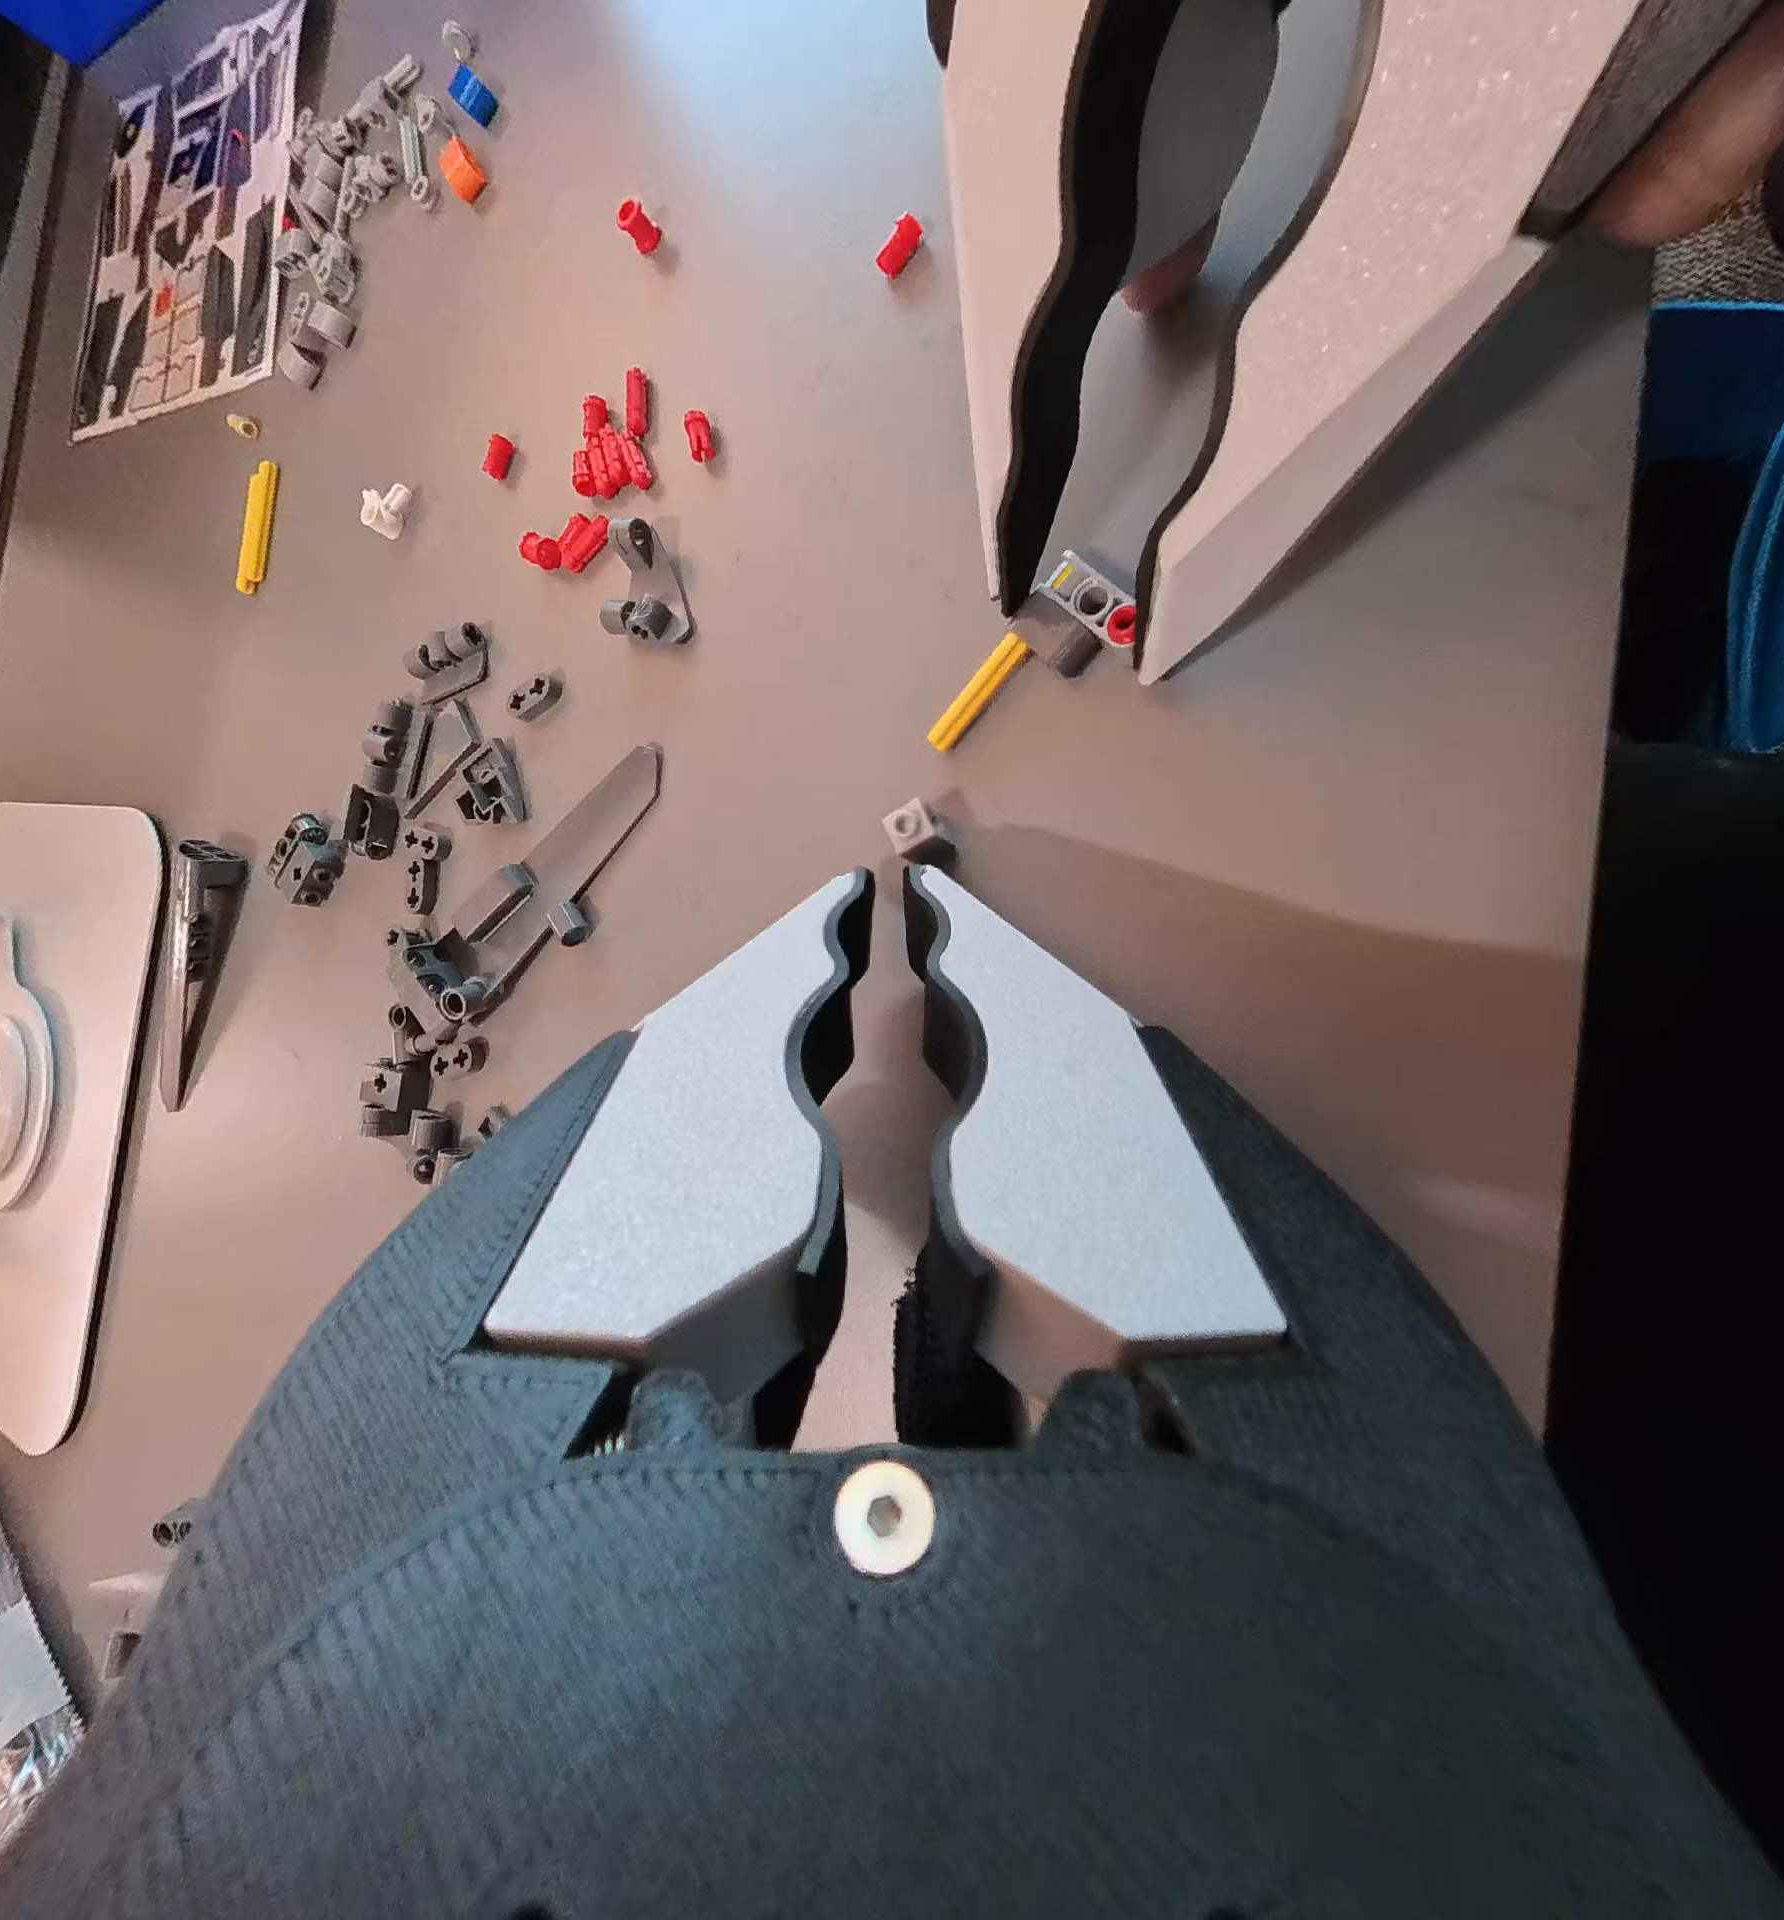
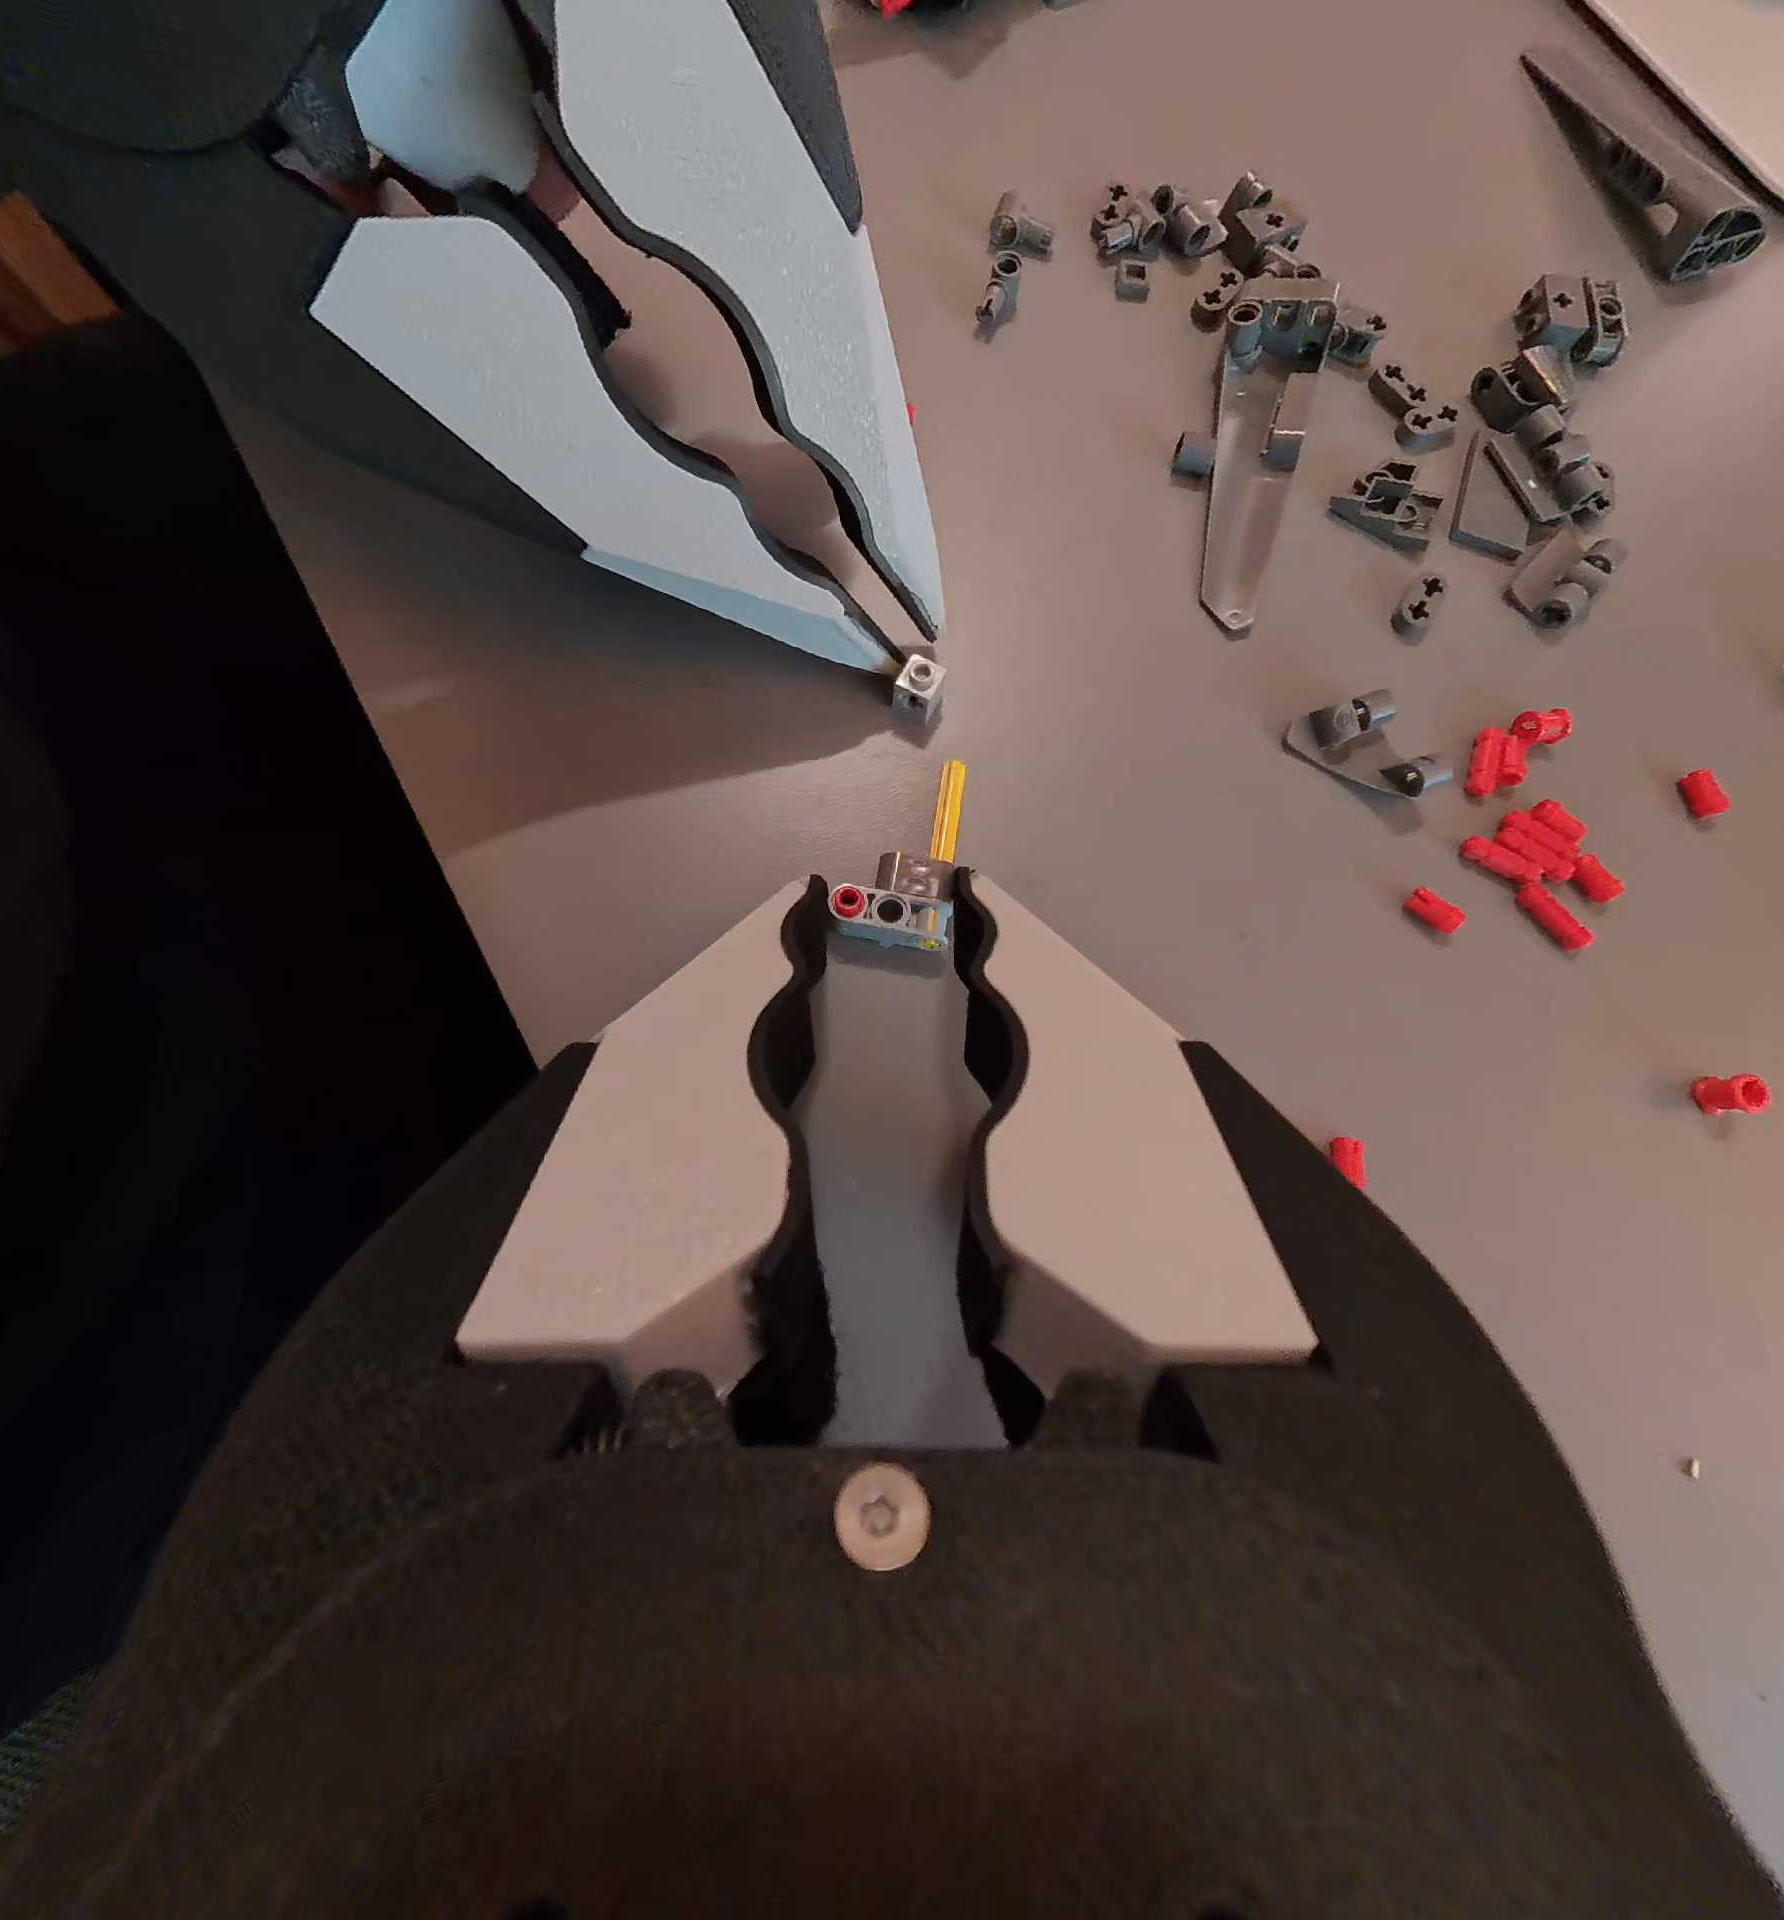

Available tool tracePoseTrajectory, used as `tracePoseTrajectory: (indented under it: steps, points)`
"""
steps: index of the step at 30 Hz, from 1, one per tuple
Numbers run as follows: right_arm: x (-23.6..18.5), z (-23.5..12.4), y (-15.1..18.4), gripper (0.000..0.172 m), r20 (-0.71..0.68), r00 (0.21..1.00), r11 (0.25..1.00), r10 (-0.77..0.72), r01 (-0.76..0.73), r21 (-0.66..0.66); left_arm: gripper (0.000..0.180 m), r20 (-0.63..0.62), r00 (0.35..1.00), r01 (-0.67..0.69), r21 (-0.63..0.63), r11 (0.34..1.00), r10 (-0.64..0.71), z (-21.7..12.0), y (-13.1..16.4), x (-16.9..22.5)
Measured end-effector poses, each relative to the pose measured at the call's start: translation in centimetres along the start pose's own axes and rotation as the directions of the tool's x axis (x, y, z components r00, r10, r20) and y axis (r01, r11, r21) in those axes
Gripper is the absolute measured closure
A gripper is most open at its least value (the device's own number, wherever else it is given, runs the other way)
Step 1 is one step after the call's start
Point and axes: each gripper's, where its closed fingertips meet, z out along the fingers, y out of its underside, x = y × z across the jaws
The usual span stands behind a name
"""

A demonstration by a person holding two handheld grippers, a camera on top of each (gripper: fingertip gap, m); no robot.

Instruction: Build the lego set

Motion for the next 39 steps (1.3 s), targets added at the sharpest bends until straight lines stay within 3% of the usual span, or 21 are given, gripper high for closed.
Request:
tracePoseTrajectory:
  steps: [12,16,39]
  points:
    - [-0.40,-0.29,0.43,0.143,-0.029,1.000,1.000,-0.004,0.003,-0.016,0.176,-0.013,1.000,-0.008,-0.001,1.000,0.008,-0.02,0.01,0.07]
    - [-0.35,-0.19,0.37,0.151,-0.054,0.999,1.000,0.009,-0.009,-0.008,0.177,-0.021,1.000,-0.012,0.004,1.000,0.012,0.07,-0.16,0.20]
    - [-0.45,0.17,-0.45,0.152,-0.057,0.998,0.999,-0.002,0.005,0.044,0.178,-0.042,0.999,-0.010,0.009,1.000,0.011,0.21,-0.59,0.61]
